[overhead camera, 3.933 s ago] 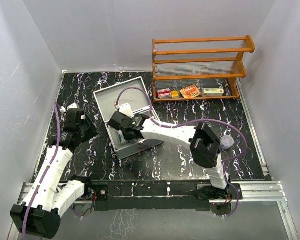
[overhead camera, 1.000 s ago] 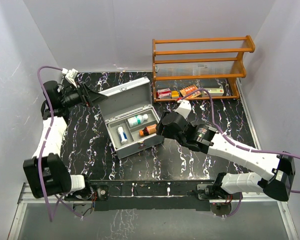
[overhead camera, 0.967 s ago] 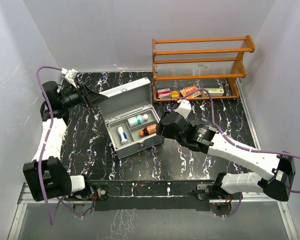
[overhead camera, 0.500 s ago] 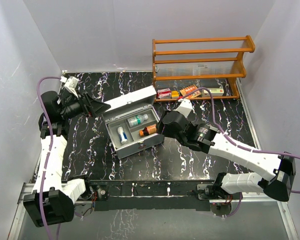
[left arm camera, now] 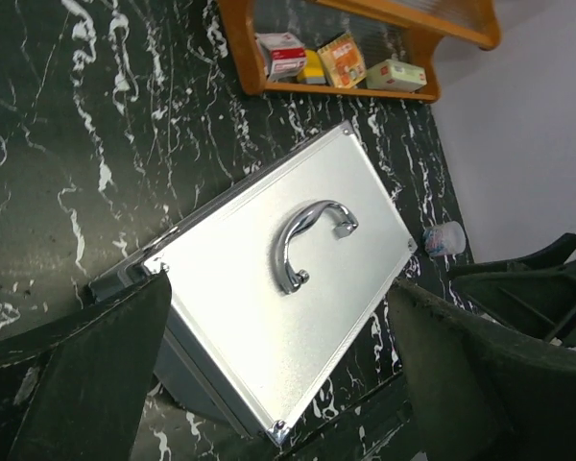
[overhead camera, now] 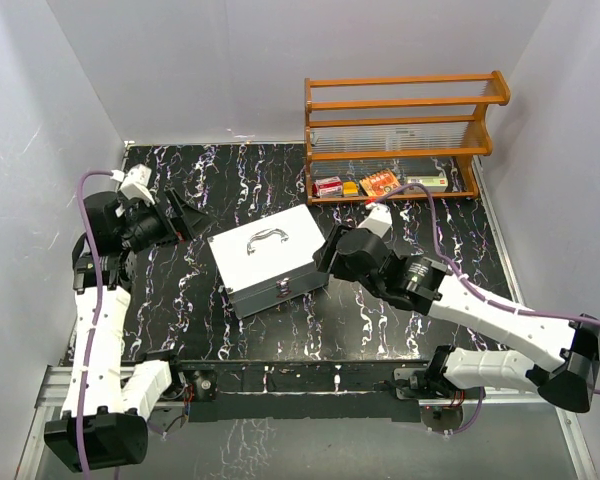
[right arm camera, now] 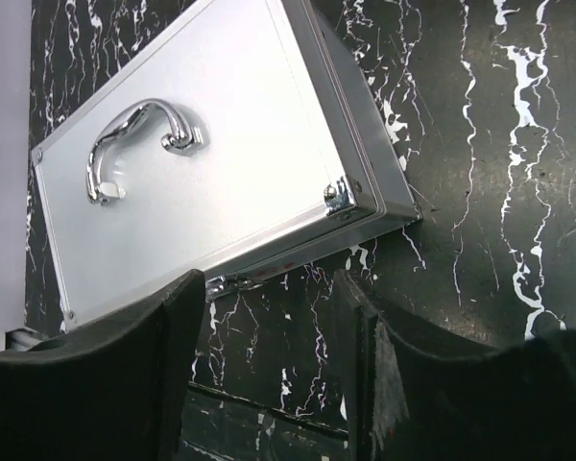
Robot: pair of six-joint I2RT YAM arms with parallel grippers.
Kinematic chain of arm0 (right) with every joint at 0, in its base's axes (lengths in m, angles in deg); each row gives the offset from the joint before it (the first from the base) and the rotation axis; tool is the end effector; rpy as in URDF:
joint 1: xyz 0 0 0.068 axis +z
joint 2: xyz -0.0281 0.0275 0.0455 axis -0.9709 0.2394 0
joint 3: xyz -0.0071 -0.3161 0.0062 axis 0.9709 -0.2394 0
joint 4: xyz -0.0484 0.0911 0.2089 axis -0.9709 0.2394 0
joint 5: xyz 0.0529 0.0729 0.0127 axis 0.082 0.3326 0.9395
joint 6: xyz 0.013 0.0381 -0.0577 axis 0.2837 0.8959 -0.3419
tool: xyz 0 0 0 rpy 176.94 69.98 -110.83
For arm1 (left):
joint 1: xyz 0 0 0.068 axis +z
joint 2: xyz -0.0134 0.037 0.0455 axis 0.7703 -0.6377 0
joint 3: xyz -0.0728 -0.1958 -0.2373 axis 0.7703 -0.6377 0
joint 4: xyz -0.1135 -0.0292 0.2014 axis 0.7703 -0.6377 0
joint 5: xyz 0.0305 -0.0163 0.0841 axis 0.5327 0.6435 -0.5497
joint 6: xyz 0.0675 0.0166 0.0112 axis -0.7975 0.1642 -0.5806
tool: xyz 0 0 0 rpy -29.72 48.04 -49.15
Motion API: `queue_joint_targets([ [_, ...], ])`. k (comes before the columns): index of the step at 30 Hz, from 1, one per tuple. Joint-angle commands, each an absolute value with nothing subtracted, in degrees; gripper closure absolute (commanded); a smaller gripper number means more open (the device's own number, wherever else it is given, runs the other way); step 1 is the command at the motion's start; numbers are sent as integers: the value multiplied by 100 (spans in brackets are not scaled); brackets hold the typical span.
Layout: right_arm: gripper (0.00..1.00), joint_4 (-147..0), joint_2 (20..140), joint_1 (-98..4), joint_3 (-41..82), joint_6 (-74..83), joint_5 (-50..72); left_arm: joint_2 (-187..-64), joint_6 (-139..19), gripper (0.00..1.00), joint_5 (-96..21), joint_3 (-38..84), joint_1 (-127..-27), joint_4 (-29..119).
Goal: Organize the medicine kit
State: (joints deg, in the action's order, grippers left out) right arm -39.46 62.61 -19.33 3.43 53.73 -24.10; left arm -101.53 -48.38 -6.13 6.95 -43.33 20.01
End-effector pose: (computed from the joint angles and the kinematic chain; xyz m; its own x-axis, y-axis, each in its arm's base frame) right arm 0.1309 0.1515 0.3514 -0.6490 0.3518 -0.6745 -0.0143 0.8809 0.4731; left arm 0.1512 -0.0184 0.3963 -0.4817 -0.3642 -0.7971 0.3494 0.7544 -0.5557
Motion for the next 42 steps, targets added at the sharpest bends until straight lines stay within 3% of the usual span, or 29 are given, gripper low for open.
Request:
queue_joint_targets([
  [1, 45, -4771, 5966, -1964, 9, 5477, -2215, -10400, -4746, 6, -991, 747, -4387, 1603],
  [11, 42, -5167, 6803, -1990, 30, 6062, -2085, -11825, -4930, 6, -634, 981, -4393, 1636],
  [17, 49, -5154, 7169, -2214, 86, 6201, -2093, -12321, -4582, 12, 273, 775, -4414, 1819],
  [24, 62, -5135, 7361, -2725, -2, 5758, -1791, -12089, -4642, 18, -65, 410, -4423, 1660],
  [29, 71, -5420, 7685, -3133, 122, 4786, -1162, -11860, -4689, 31, -328, 18, -4436, 1496],
  [32, 72, -5661, 7885, -3266, 258, 4220, -825, -11772, -4704, 40, -492, -133, -4436, 1347],
  [37, 73, -5883, 8066, -3299, 434, 3375, -840, -11612, -4491, 45, -461, -418, -4437, 1366],
  [40, 71, -5873, 7956, -3292, 426, 2981, -1008, -11521, -4533, 46, -586, -409, -4435, 1235],
  [42, 67, -5756, 7781, -3297, 413, 2861, -1150, -11488, -4690, 39, -1059, -161, -4439, 941],
])
